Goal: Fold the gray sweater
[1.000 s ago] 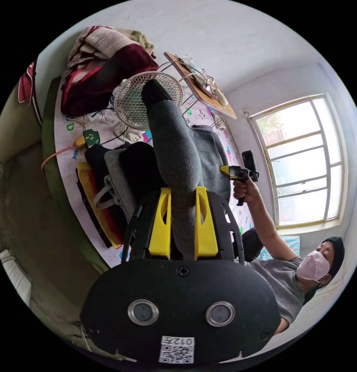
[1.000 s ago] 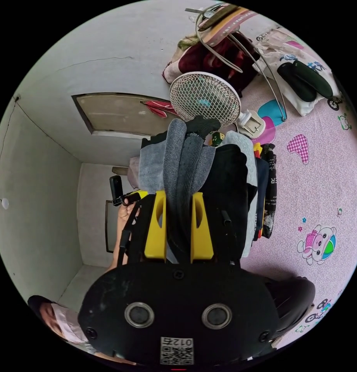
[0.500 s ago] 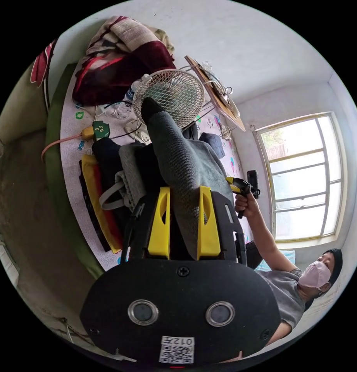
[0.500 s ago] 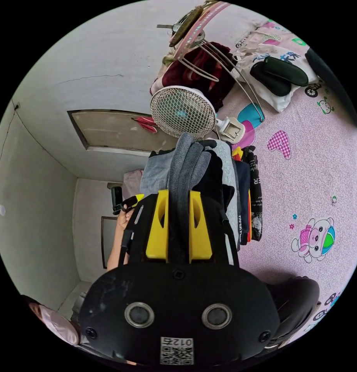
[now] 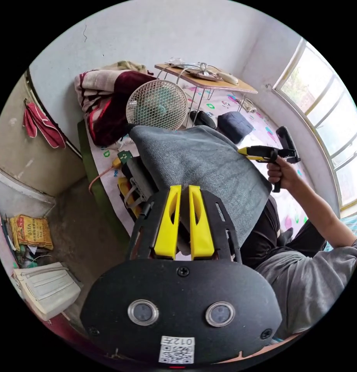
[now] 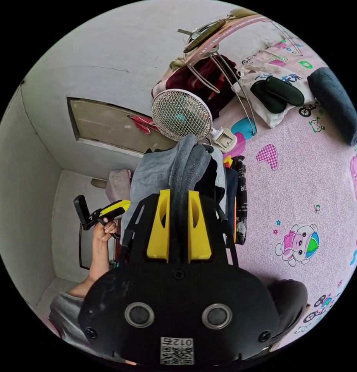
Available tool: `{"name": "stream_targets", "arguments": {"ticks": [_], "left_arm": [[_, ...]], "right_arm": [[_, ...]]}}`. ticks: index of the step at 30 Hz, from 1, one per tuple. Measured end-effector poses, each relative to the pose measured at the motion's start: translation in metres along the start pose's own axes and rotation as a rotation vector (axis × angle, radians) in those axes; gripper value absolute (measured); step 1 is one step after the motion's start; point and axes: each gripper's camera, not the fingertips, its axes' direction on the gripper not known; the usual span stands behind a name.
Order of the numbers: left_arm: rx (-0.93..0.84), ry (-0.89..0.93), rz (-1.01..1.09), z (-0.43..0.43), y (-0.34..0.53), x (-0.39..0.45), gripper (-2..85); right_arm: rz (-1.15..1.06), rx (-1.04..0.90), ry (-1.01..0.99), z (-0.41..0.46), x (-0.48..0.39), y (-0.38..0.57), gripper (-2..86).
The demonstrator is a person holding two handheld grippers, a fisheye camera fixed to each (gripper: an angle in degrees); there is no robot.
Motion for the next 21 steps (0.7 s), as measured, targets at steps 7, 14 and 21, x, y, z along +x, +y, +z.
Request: {"name": "stream_targets", "arguments": {"ticks": [7, 14, 21], "left_arm": [[0.028, 0.051, -0.040, 0.028, 0.023, -0.005, 1.4], [0.024, -0.003, -0.003, 0.057, 0.031, 0.010, 1.0], [0.045, -0.019, -0.007, 0.089, 0.043, 0.012, 0.8]], "right_arm": [[0.009, 0.039, -0.054, -0.032, 0.003, 0.022, 6.8], [-0.176, 0.093, -0.089, -0.068, -0.036, 0.060, 0.9], [-0.186, 0.051, -0.047, -0.092, -0.043, 0.078, 0.1]]}}
